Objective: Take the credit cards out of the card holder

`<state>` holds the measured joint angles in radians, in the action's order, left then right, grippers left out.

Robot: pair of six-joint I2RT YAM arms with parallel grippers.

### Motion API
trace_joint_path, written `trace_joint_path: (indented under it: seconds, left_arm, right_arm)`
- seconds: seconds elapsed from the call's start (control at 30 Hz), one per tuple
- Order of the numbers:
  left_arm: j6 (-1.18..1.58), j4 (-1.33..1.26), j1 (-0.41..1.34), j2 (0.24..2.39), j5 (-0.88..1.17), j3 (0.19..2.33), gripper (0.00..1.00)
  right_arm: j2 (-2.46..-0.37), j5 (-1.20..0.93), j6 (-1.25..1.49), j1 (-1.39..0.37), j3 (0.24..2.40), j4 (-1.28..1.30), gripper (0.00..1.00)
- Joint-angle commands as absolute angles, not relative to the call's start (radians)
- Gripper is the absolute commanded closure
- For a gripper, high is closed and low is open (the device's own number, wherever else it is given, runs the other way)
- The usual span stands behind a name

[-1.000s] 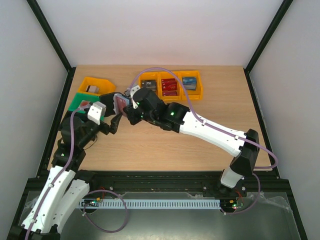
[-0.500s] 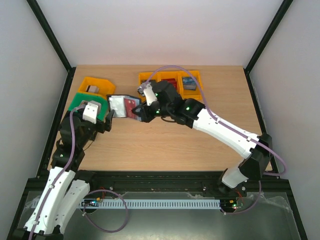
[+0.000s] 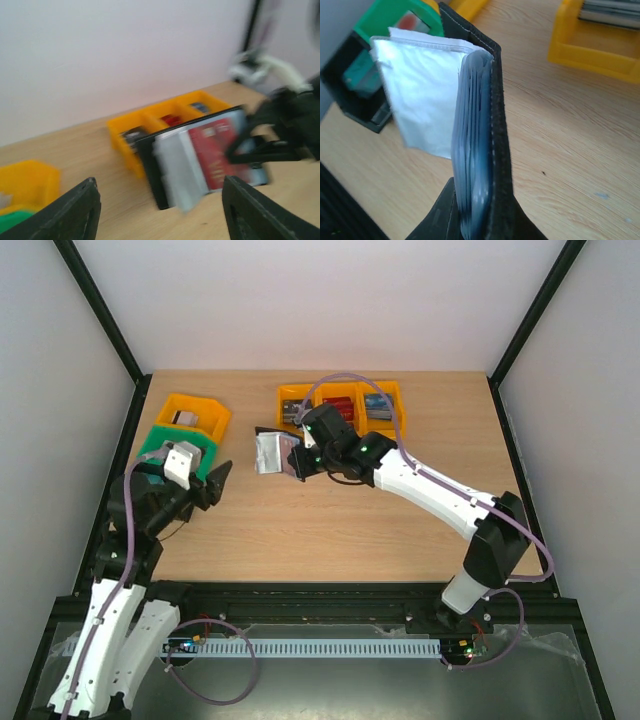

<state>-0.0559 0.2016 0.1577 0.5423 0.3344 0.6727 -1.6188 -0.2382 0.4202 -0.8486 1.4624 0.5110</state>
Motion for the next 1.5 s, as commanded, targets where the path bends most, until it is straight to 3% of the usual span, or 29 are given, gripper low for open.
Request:
trace_joint_path:
  seconds: [0.0, 0.2, 0.43, 0.87, 1.0, 1.47]
  left_arm:
    - [0.134, 0.116, 0.170, 0.552, 0.720, 0.682, 0.36]
    - [0.416, -0.069, 0.263, 0.637, 0.753, 0.582, 0.61]
    - [0.481, -0.114, 0.283, 0.702, 0.677, 0.526, 0.66]
    - [0.498, -0.109, 0.243, 0.658, 0.788, 0.498, 0.65]
    - [0.496, -0.120, 0.237, 0.648, 0.840, 0.505, 0.60]
    - [0.527, -0.121, 0.185, 0.650, 0.924, 0.555, 0.60]
  right_arm:
    - [-1.640, -0.158, 0.428, -0.859, 1.507, 0.564, 0.98]
    - [-1.644, -0.363, 0.368, -0.875, 1.508, 0.501, 0.98]
    - [-1.558, -0.651, 0.274, -0.874, 1.401, 0.320, 0.98]
    - [-1.425, -1.004, 0.102, -0.873, 1.311, 0.188, 0.98]
    - [-1.397, -1.090, 0.073, -0.872, 1.296, 0.158, 0.98]
    - [-1.363, -1.157, 0.003, -0.869, 1.302, 0.194, 0.98]
